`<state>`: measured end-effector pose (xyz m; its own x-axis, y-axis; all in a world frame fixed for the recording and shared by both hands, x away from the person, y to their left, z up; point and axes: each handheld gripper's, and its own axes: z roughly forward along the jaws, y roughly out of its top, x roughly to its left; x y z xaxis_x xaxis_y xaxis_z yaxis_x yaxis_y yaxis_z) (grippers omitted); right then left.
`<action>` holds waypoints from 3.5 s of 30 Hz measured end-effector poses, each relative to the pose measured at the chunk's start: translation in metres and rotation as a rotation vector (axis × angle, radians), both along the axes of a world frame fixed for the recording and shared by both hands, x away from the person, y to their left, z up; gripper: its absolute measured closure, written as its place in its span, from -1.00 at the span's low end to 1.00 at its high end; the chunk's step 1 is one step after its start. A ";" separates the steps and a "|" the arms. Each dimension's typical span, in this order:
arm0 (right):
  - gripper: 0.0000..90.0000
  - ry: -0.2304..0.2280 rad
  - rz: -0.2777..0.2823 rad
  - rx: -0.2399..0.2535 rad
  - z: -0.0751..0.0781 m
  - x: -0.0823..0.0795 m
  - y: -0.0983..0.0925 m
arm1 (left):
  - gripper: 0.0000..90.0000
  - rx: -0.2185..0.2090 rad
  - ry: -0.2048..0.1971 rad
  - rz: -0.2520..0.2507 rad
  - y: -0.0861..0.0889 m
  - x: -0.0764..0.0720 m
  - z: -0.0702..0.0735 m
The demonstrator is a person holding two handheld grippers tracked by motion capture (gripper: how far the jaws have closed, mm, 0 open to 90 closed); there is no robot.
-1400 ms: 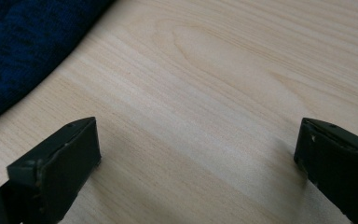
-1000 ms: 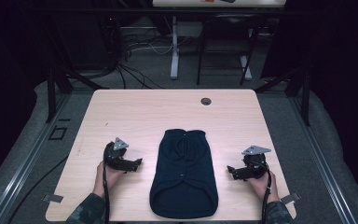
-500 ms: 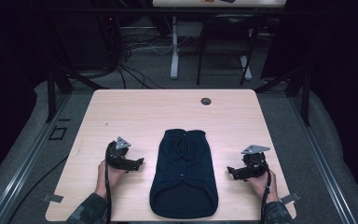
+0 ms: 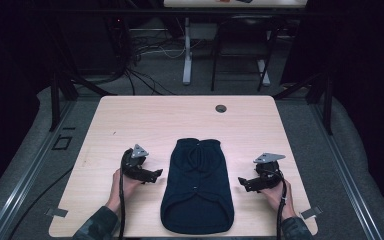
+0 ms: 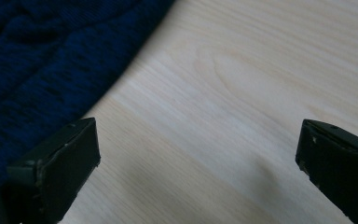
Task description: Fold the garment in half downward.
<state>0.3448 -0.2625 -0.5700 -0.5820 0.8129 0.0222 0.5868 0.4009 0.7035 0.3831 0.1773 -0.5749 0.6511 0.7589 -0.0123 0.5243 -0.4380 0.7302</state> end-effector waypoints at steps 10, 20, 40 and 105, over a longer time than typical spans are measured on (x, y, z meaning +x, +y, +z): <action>-1.00 -0.038 0.072 0.058 0.020 0.004 0.025 | -0.98 -0.032 -0.012 -0.028 -0.009 0.004 0.008; -0.99 -0.030 0.115 0.091 0.026 0.020 0.042 | -0.98 -0.023 -0.004 -0.069 -0.027 0.017 0.010; -0.97 0.010 0.147 0.056 0.040 0.072 0.074 | -0.95 -0.111 0.068 -0.052 -0.044 0.074 0.022; 0.57 0.138 0.086 -0.082 0.009 0.108 0.114 | 0.61 0.078 0.136 -0.162 -0.101 0.089 0.011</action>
<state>0.4526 -0.1489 -0.5614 -0.6452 0.7628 0.0426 0.6369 0.5062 0.5815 0.4719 0.0764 -0.5643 0.7610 0.6465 -0.0540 0.5340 -0.5770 0.6180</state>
